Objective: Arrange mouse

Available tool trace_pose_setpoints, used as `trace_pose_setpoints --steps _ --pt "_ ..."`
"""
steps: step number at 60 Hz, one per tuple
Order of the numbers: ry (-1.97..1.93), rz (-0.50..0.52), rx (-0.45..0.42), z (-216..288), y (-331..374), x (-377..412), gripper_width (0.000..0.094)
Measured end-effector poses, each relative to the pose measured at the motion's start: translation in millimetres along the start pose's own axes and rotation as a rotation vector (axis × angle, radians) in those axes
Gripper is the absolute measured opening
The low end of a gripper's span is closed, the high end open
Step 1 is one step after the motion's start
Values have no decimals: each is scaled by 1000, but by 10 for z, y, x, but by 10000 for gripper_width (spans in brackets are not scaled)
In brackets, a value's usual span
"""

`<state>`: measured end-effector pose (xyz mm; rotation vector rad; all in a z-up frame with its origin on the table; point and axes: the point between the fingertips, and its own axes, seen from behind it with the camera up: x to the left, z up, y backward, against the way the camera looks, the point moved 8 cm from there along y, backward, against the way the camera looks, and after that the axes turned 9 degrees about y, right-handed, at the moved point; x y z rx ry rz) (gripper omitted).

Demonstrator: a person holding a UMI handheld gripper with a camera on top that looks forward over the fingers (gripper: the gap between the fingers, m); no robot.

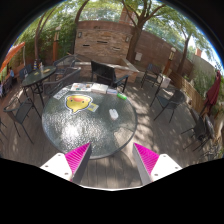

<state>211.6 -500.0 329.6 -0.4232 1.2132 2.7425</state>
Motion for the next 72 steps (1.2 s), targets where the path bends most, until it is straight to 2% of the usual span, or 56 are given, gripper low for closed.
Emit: trace_pose_setpoints --steps 16,29,47,58,66,72 --pt "-31 18 45 -180 -375 -218 861" --pt "-37 34 19 -271 -1583 -418 852" --pt "-13 142 -123 311 -3675 -405 841" --pt "-4 191 -135 545 -4529 -358 819" --pt "-4 231 -122 562 -4794 -311 710" --pt "-12 233 -131 585 -4841 -334 520"
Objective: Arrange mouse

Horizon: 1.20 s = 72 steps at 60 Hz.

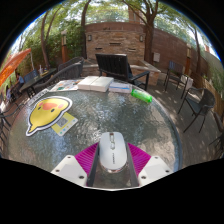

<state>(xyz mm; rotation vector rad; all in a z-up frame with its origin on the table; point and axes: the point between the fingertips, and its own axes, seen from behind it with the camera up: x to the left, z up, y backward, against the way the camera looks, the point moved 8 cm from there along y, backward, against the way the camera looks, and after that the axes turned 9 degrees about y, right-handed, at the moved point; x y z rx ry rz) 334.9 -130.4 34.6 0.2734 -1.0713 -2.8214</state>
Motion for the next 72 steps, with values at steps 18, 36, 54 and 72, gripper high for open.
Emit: trace_pose_setpoints --steps 18,36,54,72 --pt "-19 -90 19 87 105 -26 359" --pt "-154 -264 -285 1870 878 -138 360" --pt "-116 -28 -287 2327 51 1887 364" --pt "-53 20 -43 1497 -900 2536 618"
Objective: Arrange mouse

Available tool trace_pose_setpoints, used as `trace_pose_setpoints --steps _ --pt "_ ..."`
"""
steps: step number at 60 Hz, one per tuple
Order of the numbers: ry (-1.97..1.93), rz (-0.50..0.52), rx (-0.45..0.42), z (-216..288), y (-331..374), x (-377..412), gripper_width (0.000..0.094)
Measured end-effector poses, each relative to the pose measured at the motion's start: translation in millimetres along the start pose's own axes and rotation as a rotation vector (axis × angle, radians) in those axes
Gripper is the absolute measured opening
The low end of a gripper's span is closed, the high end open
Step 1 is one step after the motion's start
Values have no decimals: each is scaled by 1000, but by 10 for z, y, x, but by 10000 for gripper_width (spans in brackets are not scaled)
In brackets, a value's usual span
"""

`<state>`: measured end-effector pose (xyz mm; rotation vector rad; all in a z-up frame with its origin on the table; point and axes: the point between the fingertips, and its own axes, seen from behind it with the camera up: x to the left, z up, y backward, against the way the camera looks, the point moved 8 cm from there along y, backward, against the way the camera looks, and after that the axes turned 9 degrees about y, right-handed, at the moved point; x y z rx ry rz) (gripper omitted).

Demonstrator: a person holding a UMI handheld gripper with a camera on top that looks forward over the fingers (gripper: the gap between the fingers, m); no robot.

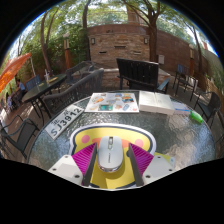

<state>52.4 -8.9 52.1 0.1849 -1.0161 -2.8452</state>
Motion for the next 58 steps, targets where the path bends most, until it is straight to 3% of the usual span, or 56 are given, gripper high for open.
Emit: trace_pose_setpoints --steps 4,5,21,34,58 --pt "33 -5 -10 108 181 20 857" --pt "38 -9 -13 133 247 23 868" --pt "72 -71 -29 507 1642 113 858" --pt "59 -129 -17 444 2565 231 863" --pt "61 -148 -15 277 2961 279 858"
